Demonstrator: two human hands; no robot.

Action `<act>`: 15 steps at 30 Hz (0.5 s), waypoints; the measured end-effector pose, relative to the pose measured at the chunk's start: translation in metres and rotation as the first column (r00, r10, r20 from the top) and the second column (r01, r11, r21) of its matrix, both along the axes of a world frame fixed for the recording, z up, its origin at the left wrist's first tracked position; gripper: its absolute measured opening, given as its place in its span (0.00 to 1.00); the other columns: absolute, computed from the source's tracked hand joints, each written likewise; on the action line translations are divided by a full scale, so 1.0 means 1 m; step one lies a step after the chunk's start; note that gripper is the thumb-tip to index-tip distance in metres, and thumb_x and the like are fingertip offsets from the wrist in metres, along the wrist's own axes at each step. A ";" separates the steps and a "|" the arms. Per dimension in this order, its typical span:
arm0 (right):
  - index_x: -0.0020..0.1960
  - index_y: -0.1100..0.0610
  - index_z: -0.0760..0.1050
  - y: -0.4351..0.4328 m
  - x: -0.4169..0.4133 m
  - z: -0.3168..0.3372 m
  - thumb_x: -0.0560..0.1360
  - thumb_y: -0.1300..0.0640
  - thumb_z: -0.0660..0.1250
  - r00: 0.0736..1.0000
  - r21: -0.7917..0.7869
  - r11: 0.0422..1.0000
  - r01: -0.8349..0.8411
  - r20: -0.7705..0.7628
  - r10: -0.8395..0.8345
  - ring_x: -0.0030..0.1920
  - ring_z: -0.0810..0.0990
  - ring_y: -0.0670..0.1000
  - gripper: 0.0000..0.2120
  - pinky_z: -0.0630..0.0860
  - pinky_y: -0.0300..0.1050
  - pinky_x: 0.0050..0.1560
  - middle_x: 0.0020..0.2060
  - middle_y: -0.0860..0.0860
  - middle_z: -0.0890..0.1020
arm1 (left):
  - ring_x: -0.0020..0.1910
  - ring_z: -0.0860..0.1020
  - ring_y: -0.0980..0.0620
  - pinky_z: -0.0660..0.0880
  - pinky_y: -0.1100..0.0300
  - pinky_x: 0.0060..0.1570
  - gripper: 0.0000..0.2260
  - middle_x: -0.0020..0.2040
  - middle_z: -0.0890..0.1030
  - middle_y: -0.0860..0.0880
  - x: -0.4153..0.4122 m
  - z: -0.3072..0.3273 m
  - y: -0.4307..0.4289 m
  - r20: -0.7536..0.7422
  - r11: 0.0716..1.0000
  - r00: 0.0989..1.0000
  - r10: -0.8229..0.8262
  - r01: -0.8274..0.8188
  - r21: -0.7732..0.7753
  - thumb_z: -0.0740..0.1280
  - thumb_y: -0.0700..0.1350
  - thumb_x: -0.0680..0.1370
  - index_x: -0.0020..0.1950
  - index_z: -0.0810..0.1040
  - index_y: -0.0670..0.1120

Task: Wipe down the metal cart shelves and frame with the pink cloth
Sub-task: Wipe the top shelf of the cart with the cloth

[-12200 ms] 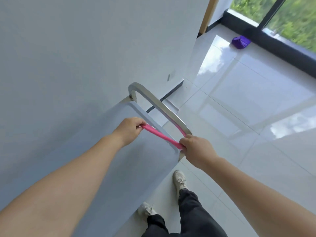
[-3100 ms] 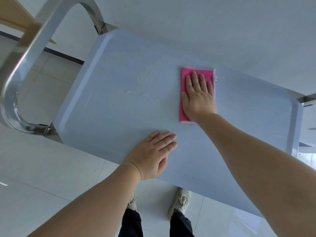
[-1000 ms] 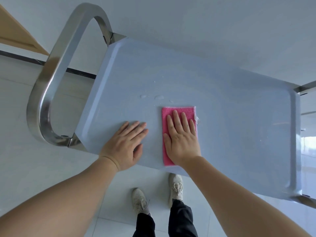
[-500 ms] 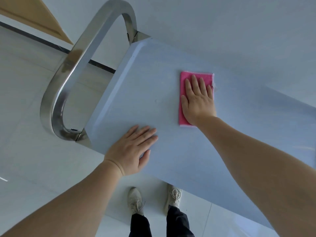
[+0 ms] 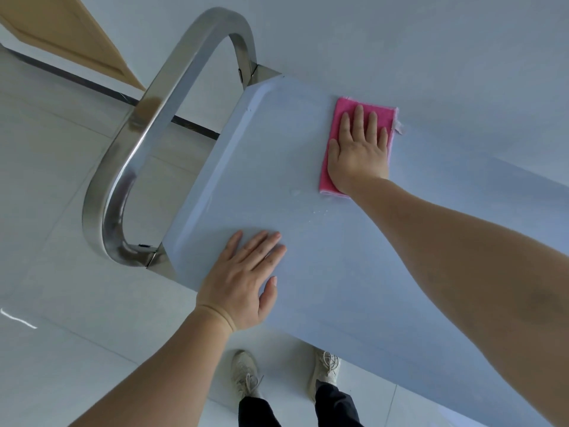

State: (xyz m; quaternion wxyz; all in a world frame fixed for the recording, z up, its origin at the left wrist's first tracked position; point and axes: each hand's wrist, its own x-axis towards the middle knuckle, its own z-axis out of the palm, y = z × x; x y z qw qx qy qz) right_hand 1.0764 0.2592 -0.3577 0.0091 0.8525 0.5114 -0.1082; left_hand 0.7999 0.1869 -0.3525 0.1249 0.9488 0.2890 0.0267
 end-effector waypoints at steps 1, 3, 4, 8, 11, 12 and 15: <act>0.78 0.55 0.46 0.000 -0.001 0.000 0.81 0.46 0.43 1.000 0.003 1.000 -0.002 0.001 0.002 0.77 0.42 0.58 0.28 0.39 0.56 0.76 0.78 0.54 0.46 | 0.68 0.70 0.45 0.62 0.42 0.66 0.22 0.69 0.72 0.44 0.000 0.000 0.000 0.003 1.000 1.000 0.008 -0.008 0.001 0.57 0.48 0.74 0.65 0.75 0.42; 0.78 0.55 0.45 -0.003 -0.004 0.001 0.81 0.46 0.43 1.000 0.003 1.000 -0.028 -0.004 0.028 0.77 0.43 0.58 0.28 0.40 0.56 0.76 0.78 0.53 0.46 | 0.68 0.70 0.46 0.63 0.41 0.66 0.22 0.69 0.72 0.45 0.000 0.000 0.001 0.008 1.000 1.000 0.023 -0.023 -0.001 0.57 0.48 0.74 0.65 0.76 0.42; 0.78 0.55 0.45 -0.005 -0.007 0.001 0.81 0.46 0.43 0.999 0.000 0.999 -0.051 -0.009 0.051 0.77 0.43 0.57 0.28 0.41 0.56 0.76 0.78 0.53 0.46 | 0.67 0.71 0.46 0.63 0.41 0.66 0.22 0.68 0.73 0.45 0.000 0.000 0.001 0.011 1.000 1.000 0.028 -0.028 -0.004 0.57 0.48 0.74 0.64 0.76 0.42; 0.78 0.55 0.46 -0.025 -0.031 0.003 0.81 0.47 0.44 0.991 0.000 0.992 -0.125 -0.043 0.125 0.77 0.43 0.57 0.28 0.40 0.55 0.76 0.78 0.53 0.47 | 0.67 0.71 0.47 0.63 0.41 0.66 0.21 0.68 0.73 0.45 0.000 -0.001 0.001 0.026 0.999 0.999 0.032 -0.032 -0.015 0.57 0.48 0.74 0.64 0.76 0.43; 0.78 0.55 0.47 -0.048 -0.053 0.004 0.81 0.47 0.45 0.988 0.001 0.990 -0.139 -0.074 0.138 0.77 0.44 0.57 0.28 0.40 0.54 0.76 0.78 0.53 0.48 | 0.66 0.72 0.47 0.64 0.42 0.66 0.21 0.68 0.74 0.46 0.000 0.000 0.002 0.017 0.999 0.999 0.038 -0.038 -0.030 0.57 0.48 0.74 0.64 0.76 0.43; 0.78 0.55 0.47 -0.058 -0.062 0.004 0.81 0.47 0.45 0.987 -0.001 0.990 -0.139 -0.081 0.139 0.77 0.44 0.57 0.28 0.41 0.54 0.76 0.78 0.53 0.49 | 0.66 0.72 0.47 0.64 0.42 0.65 0.21 0.68 0.74 0.46 0.000 0.001 0.003 0.009 0.999 0.999 0.035 -0.035 -0.033 0.57 0.48 0.74 0.64 0.76 0.43; 0.78 0.54 0.49 -0.088 -0.085 0.003 0.80 0.46 0.42 0.986 0.000 0.990 -0.139 -0.093 0.138 0.77 0.47 0.57 0.28 0.42 0.54 0.76 0.78 0.53 0.51 | 0.67 0.71 0.48 0.63 0.43 0.66 0.22 0.68 0.74 0.47 0.000 0.002 0.004 -0.011 0.998 0.999 0.030 -0.030 -0.047 0.57 0.49 0.74 0.64 0.76 0.44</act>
